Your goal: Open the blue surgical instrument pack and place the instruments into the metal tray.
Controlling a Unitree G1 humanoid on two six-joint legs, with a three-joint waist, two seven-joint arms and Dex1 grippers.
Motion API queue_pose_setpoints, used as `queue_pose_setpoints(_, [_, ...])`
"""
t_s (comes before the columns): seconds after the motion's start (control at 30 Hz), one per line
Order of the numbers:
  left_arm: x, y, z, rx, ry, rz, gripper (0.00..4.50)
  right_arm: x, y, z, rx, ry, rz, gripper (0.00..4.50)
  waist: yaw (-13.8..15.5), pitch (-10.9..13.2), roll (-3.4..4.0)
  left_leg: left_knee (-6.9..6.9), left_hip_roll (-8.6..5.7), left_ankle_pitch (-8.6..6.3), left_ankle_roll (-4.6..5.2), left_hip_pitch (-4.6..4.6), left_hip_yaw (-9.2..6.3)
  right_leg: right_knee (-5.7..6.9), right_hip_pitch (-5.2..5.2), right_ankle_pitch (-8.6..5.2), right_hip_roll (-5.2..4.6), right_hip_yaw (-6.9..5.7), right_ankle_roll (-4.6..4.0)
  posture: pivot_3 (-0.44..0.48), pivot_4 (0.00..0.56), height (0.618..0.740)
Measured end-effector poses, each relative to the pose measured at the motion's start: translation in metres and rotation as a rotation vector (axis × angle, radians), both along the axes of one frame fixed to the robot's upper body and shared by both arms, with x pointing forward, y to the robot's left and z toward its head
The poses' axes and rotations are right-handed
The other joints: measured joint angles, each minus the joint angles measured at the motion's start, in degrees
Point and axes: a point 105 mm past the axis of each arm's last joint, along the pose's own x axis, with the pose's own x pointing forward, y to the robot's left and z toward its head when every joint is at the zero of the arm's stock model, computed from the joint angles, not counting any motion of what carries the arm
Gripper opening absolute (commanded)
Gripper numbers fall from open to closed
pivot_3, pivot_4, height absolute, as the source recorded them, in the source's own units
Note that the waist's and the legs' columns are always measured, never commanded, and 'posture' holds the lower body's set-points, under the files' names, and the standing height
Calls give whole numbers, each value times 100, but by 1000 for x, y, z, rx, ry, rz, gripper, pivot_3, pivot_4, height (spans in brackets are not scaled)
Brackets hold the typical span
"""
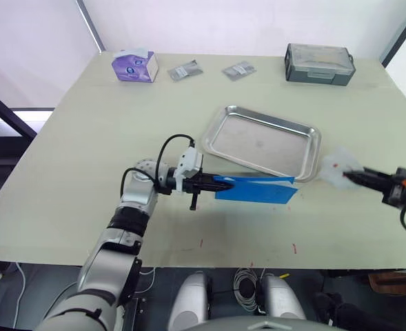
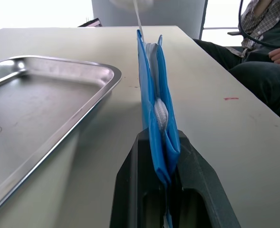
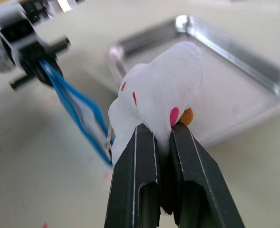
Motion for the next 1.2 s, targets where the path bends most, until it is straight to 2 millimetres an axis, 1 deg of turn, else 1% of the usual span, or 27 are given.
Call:
queue_pose_setpoints(0.07, [2,-5,1,7,-9,-9,0,1,12,14,35,-27,32,36,22,0,-1,0,-1,0,1,-4,1,-3,0,0,-2,-3,0,0,150,727])
queue_pose_setpoints(0.23, [8,-5,1,18,-20,-2,0,7,25,13,43,-21,58,36,21,0,-1,1,-4,-2,3,-9,4,-7,0,1,-6,-5,2,0,150,727])
queue_pose_setpoints(0.4, [10,-5,-1,23,-24,3,0,16,52,27,54,-71,124,36,11,0,0,1,-3,-2,4,-6,2,-4,0,1,-5,-4,1,0,150,727])
queue_pose_setpoints(0.43, [11,-4,-1,22,-27,5,0,21,65,32,56,-92,150,36,8,0,0,2,-3,-2,4,-6,3,-4,0,1,-6,-4,1,0,150,727])
queue_pose_setpoints(0.47, [11,-5,-1,23,-30,4,0,22,72,33,52,-100,167,36,14,0,0,1,-3,-2,3,-6,2,-4,0,1,-7,-3,2,0,150,727])
queue_pose_setpoints(0.53, [11,-6,-1,18,-31,6,0,25,90,34,27,-117,197,36,27,0,0,1,-4,-2,3,-11,3,-4,-1,1,-7,-9,2,0,150,727])
queue_pose_setpoints(0.57, [11,-7,-1,18,-31,6,0,26,95,33,17,-121,206,36,29,0,0,2,-4,-2,3,-12,4,-5,-1,1,-7,-9,2,0,150,727])
queue_pose_setpoints(0.6, [12,-6,-1,18,-30,9,0,28,105,33,-2,-136,226,36,20,0,0,3,-4,-2,3,-12,4,-4,-1,1,-8,-8,2,0,150,727])
queue_pose_setpoints(0.63, [12,-6,-1,18,-30,9,0,28,108,33,-5,-141,233,36,22,0,0,2,-4,-2,3,-12,4,-4,-1,1,-7,-9,2,0,150,727])
queue_pose_setpoints(0.73, [13,-6,0,20,-30,14,0,31,131,31,-19,-166,270,36,15,0,1,2,-4,0,0,-12,4,-1,-2,1,-7,-10,1,0,150,727])
queue_pose_setpoints(0.87, [14,-7,0,20,-31,14,0,33,147,32,-17,-195,288,36,17,0,1,3,-4,2,-4,-13,6,-1,-2,1,-7,-12,1,0,150,727])
queue_pose_setpoints(0.97, [14,-6,1,19,-32,17,0,32,152,32,-20,-208,292,36,12,0,1,3,-4,2,-4,-13,7,-1,-3,1,-7,-12,1,0,150,727])
queue_pose_setpoints(1.07, [15,-6,1,18,-34,18,0,24,159,34,-42,-238,320,36,10,0,1,3,-4,2,-4,-14,5,2,-5,1,-6,-12,1,0,150,727])
queue_pose_setpoints(1.13, [16,-6,2,18,-37,20,0,15,159,30,-64,-250,342,36,19,0,1,3,-4,1,-2,-16,5,-1,-4,1,-7,-13,1,0,150,727])
queue_pose_setpoints(1.2, [17,-6,3,21,-44,21,0,-4,159,18,-84,-232,397,36,15,0,1,3,-4,-1,3,-17,4,-3,-4,1,-7,-16,1,0,150,727])
